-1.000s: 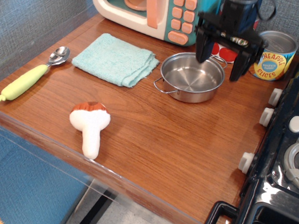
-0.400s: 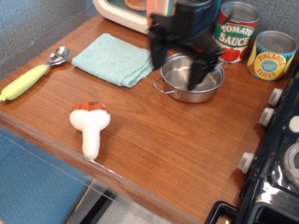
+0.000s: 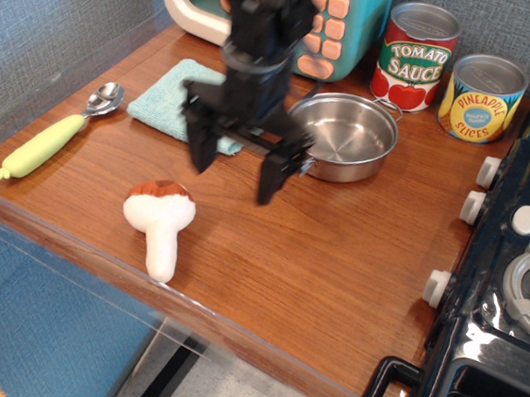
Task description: Pick up mushroom and move it on top of the towel.
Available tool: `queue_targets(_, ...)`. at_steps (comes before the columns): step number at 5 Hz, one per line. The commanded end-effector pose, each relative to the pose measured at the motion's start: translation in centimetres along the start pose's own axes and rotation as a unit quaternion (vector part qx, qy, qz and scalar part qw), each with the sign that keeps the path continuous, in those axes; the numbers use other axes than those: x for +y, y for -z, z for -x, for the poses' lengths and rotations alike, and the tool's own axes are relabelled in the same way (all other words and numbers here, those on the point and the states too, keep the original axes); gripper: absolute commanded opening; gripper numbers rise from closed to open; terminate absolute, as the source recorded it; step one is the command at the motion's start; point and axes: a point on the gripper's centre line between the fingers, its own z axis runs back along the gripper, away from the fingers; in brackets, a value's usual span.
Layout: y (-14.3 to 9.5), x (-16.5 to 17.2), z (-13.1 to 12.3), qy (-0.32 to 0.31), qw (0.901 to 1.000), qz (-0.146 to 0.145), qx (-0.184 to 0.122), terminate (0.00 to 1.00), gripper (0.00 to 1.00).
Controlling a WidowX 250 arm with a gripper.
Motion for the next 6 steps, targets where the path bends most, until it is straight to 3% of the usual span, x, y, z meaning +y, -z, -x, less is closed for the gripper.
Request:
queue_targets(1,-0.2,1.6,1.7,-0.031,0.9995,-0.01,-0.001,0.0,1.0)
queue_targets(2,-0.8,2.0,2.1,-0.034,0.9994,-0.012,-0.004,0.0,1.0)
queue_targets(4,-4.1,2.8,1.8,-0.05,0.9976,0.008,-0.047,0.0,1.0)
queue_targets(6,-1.9,5.3,3.3,-0.095,0.9955,-0.003,-0.005,0.0,1.0)
